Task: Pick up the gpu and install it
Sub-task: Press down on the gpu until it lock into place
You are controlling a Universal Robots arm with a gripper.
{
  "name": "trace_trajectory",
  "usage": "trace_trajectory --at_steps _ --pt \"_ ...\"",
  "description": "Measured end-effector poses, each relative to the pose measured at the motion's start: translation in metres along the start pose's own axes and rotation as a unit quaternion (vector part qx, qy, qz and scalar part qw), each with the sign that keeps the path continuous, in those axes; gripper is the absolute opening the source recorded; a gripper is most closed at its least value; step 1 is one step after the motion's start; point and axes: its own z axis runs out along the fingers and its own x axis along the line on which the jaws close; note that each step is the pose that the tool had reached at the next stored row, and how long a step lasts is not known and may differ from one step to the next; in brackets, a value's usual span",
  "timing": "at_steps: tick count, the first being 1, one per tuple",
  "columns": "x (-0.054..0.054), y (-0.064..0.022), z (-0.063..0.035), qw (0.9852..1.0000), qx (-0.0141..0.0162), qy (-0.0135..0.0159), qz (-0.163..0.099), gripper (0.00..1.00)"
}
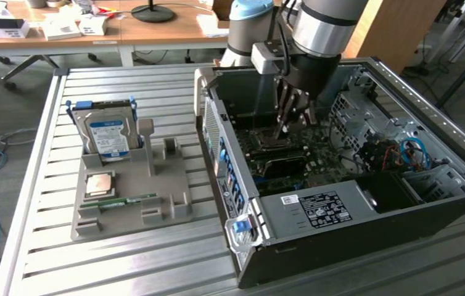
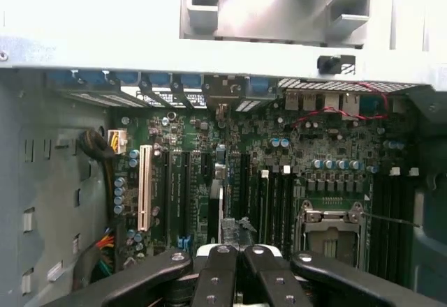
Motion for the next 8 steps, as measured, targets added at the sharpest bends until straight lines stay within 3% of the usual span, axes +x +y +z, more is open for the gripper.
trace_trajectory --at_steps 8 --pt "0.0 -0.0045 -0.0002 1.0 0.0 0.0 0.0 0.11"
